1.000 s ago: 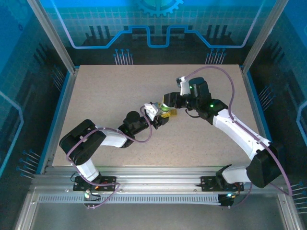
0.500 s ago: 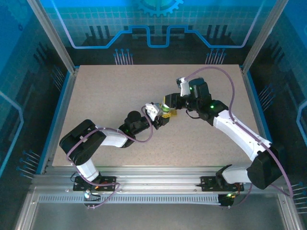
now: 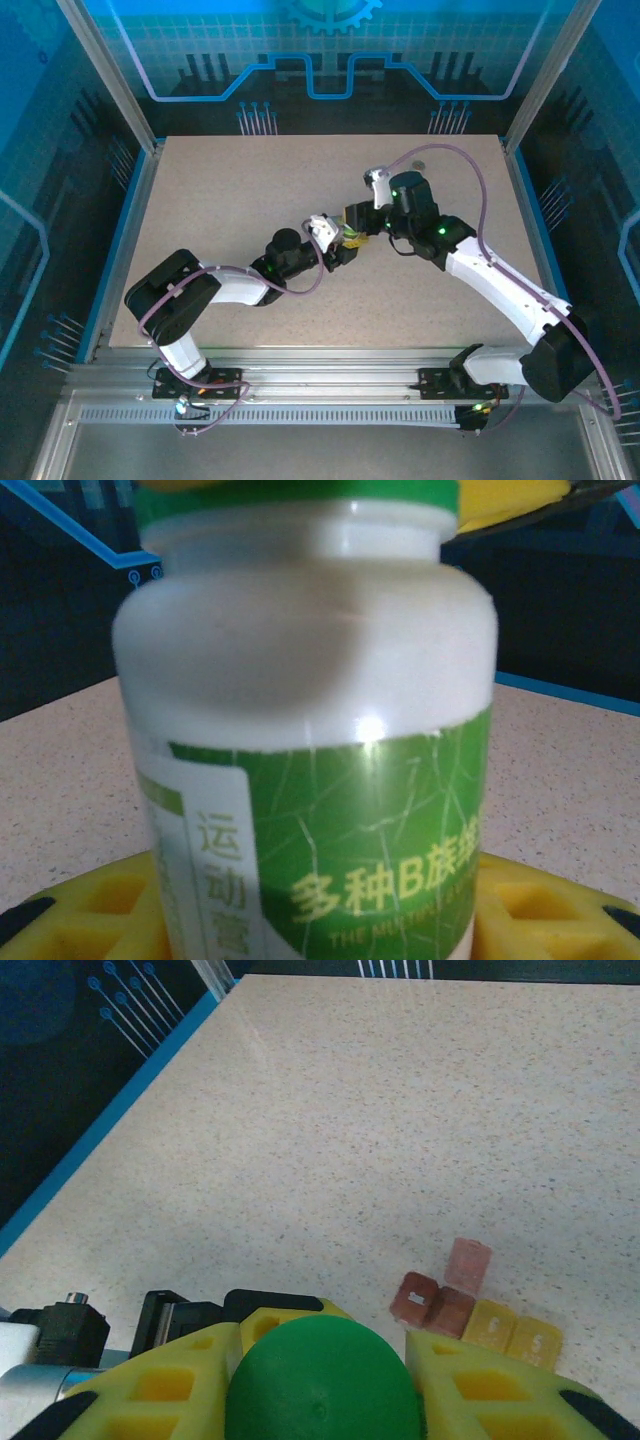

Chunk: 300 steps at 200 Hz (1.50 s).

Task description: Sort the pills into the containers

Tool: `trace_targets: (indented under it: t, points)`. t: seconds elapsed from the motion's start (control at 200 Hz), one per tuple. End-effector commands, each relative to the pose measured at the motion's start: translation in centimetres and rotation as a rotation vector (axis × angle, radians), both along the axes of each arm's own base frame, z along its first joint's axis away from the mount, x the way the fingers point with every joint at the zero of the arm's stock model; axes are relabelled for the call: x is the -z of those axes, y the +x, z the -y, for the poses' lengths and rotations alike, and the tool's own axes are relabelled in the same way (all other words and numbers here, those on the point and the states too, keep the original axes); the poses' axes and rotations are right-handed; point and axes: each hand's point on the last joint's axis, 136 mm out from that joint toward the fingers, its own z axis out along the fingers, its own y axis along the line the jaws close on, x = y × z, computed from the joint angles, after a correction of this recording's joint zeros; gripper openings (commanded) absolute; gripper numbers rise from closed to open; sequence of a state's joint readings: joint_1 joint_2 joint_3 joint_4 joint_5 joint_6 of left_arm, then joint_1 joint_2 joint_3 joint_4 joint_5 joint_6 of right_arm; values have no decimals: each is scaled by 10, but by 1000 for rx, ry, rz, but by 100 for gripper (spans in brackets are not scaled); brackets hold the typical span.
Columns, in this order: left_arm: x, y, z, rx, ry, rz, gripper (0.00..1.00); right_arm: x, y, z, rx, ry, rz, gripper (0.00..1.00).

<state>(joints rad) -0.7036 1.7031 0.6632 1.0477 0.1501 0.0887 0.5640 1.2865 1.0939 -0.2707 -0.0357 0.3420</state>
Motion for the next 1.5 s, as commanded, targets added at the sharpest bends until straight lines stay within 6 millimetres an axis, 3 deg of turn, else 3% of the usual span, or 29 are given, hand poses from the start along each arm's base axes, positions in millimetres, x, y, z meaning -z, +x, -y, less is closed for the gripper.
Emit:
trace_targets:
  t: [0.0, 0.365, 0.595, 0.66, 0.69, 0.8, 0.941, 1.331, 1.496]
  points:
    - [8, 1, -1, -3, 5, -72, 0, -1, 13, 39, 114, -225, 105, 0]
    - [11, -1, -2, 1, 10, -98, 0, -1, 14, 59, 166, -357, 126, 0]
    - [14, -2, -2, 3, 1, -107, 0, -10, 3, 37, 67, -218, 95, 0]
    - [12, -6, -1, 21, -18, -87, 0, -18, 0, 33, 62, -88, 43, 30]
    - [10, -7, -1, 30, -34, -68, 0, -21, -1, 33, 59, -27, 20, 37]
    - [3, -12, -1, 52, -75, -8, 0, -23, -3, 30, 76, 172, -96, 49]
    - [-1, -17, 4, 95, -94, 38, 0, -15, -7, 16, 28, 239, -180, 59]
    - [-6, -23, 6, 134, -99, 65, 0, 7, -12, 7, -1, 239, -251, 64]
    - [-7, -23, 7, 134, -98, 64, 0, 6, -14, 4, -16, 254, -262, 49]
